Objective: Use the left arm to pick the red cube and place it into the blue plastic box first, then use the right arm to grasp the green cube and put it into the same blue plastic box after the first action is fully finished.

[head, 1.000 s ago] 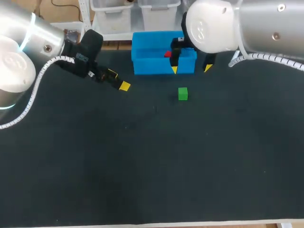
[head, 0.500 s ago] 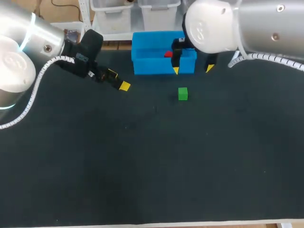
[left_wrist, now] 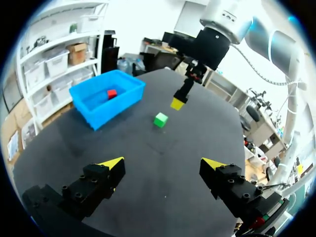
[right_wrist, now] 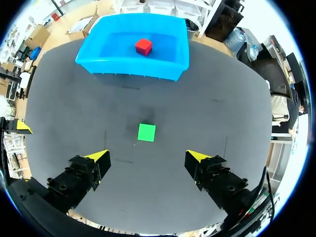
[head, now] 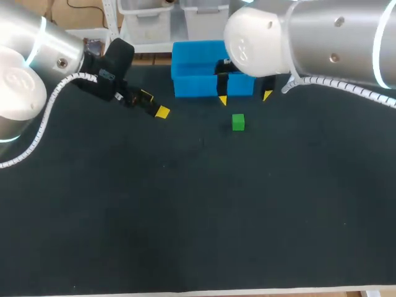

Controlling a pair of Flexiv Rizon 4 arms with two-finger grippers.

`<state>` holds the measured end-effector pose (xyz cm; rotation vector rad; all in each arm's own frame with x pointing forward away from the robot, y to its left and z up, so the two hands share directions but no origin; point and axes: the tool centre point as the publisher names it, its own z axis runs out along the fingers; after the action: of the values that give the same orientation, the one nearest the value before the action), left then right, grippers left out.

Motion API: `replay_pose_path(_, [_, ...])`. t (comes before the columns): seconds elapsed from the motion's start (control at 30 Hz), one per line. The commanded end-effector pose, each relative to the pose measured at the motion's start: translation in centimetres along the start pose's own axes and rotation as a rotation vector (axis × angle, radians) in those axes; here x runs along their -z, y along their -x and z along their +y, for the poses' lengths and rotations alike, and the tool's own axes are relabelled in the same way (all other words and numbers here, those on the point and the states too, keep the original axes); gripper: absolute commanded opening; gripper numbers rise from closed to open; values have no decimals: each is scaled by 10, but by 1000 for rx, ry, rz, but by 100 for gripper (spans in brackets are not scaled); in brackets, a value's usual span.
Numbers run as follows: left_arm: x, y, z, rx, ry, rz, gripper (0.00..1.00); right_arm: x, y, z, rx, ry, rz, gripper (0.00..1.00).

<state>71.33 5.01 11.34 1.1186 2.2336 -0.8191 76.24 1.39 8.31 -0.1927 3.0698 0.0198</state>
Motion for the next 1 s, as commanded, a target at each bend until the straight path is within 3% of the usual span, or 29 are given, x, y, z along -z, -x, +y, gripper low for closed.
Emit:
replay_pose_path(0.03, [0,-2,0,-3,-2,-7,100,-10,4,3,-6,-7,9,100])
replay_pose_path(1.0, [0,-2,0,-3,-2,-7,100,-56,6,6,-14,-2,-16,100])
